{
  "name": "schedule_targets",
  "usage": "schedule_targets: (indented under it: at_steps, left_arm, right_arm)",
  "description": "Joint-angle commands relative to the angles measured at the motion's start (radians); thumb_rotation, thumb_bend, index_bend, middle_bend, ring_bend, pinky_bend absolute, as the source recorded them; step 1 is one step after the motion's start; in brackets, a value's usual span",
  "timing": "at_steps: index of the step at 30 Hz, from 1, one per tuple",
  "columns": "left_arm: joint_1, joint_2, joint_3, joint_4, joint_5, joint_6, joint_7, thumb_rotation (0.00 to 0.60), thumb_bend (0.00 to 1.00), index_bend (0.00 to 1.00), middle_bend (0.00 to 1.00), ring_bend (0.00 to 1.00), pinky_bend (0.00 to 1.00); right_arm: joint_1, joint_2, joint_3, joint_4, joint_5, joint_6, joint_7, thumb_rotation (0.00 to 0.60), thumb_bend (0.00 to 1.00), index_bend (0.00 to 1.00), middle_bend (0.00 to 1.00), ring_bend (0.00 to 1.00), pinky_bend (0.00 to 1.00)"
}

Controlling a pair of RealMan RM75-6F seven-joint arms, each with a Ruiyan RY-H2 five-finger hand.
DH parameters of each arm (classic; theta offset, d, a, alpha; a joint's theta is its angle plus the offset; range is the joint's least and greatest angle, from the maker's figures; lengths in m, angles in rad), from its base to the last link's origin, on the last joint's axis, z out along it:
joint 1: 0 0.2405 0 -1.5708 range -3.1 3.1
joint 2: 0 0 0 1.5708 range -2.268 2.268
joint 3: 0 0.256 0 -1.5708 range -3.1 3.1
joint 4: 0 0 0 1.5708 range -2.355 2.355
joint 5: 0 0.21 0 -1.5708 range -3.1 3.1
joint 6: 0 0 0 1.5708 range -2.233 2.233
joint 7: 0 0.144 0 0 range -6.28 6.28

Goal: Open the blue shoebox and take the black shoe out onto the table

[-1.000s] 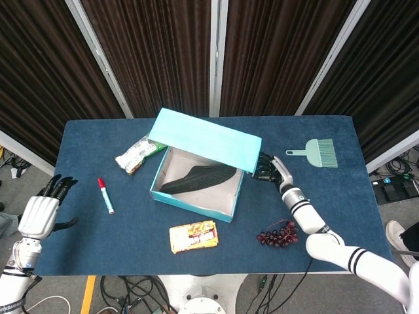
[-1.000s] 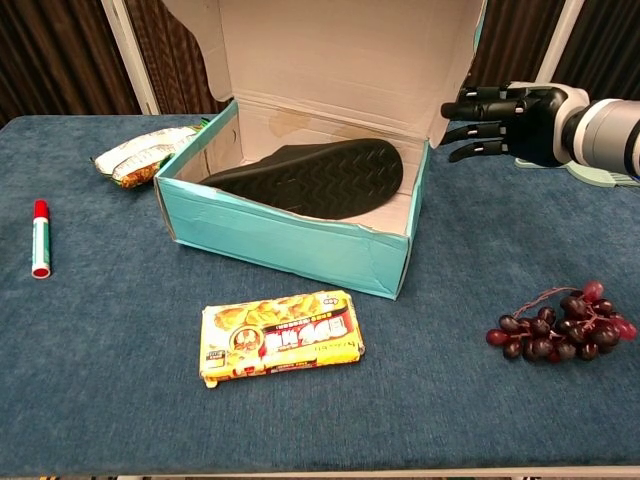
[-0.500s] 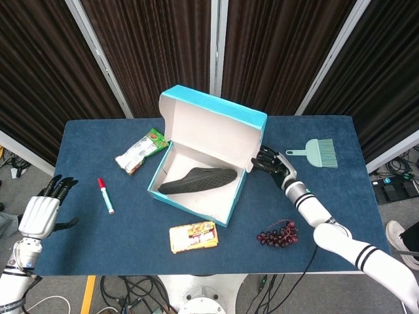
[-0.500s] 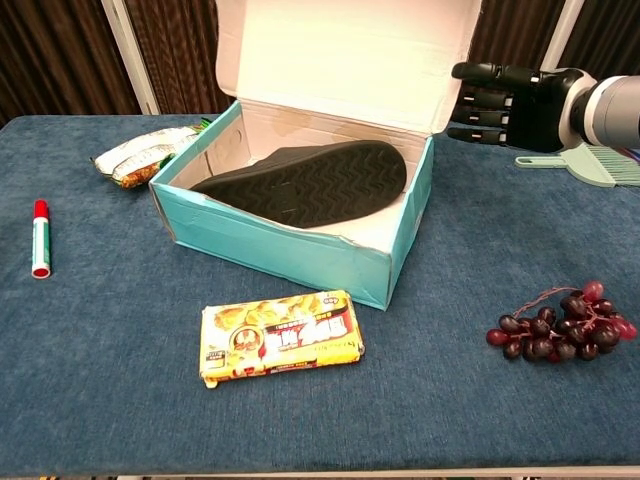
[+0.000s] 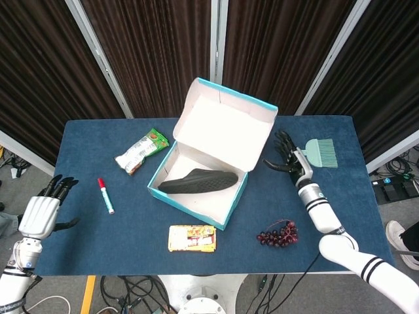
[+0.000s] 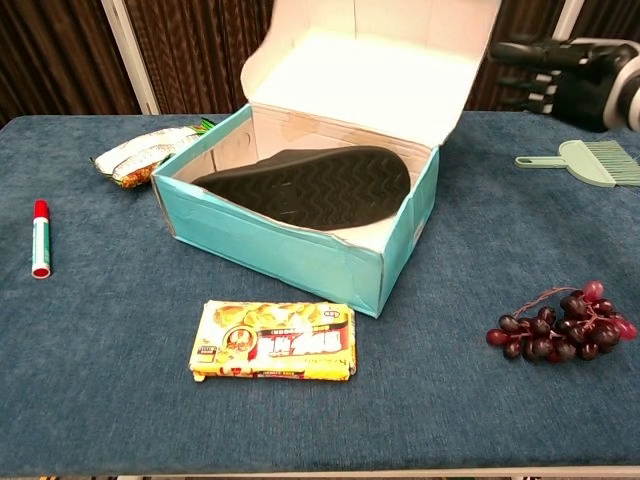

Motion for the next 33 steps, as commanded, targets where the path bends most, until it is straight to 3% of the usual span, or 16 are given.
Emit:
schedule_targets:
  at_steps: [1,4,7,13,20,28,33]
  left_arm:
    - [0.0,0.0,0.001,0.0,0.001,0.0,0.0,0.6,0.11,0.15,0.13,0.06,0.34]
    - [-0.001,-0.001,0.0,-0.002,0.003,0.001,0.001,0.6,0.11,0.15,0.13,0.06,0.34]
    - [-0.002,-0.001,0.0,-0.005,0.005,0.004,0.004,0.6,0.11,0.15,0.13,0.06,0.34]
    - [0.002,0.001,0.0,-0.011,0.006,0.011,0.008,0.6,0.11,0.15,0.13,0.06,0.34]
    - [0.006,0.005,0.0,-0.008,0.002,0.013,0.005,0.6,0.11,0.15,0.13,0.06,0.35]
    - [0.009,0.012,-0.005,-0.002,-0.004,0.018,-0.006,0.6,0.11,0.15,0.13,0.06,0.35]
    - [0.011,0.012,-0.007,0.002,-0.005,0.022,-0.014,0.6,0.11,0.15,0.13,0.06,0.34]
  right_arm:
    - [-0.045,-0.023,-0.03,-0.008,-0.07,0.254,-0.167,0.6,0.0,0.0,0.0,0.0,0.0]
    - [-0.065,-0.03,-0.044,-0.031,-0.105,0.38,-0.224,0.6,0.0,0.0,0.0,0.0,0.0]
    - [-0.069,-0.014,-0.067,-0.056,-0.127,0.418,-0.245,0.6,0.0,0.0,0.0,0.0,0.0]
    - [0.004,0.014,-0.132,-0.076,-0.176,0.365,-0.36,0.6,0.01,0.0,0.04,0.0,0.0]
    - [0.129,-0.006,-0.207,-0.086,-0.233,0.312,-0.628,0.6,0.02,0.0,0.1,0.0,0.0]
    - [0.277,-0.032,-0.236,-0.073,-0.178,0.178,-0.857,0.6,0.01,0.0,0.1,0.0,0.0]
    - [0.397,-0.048,-0.251,-0.048,-0.06,0.044,-1.053,0.6,0.01,0.0,0.07,0.0,0.0]
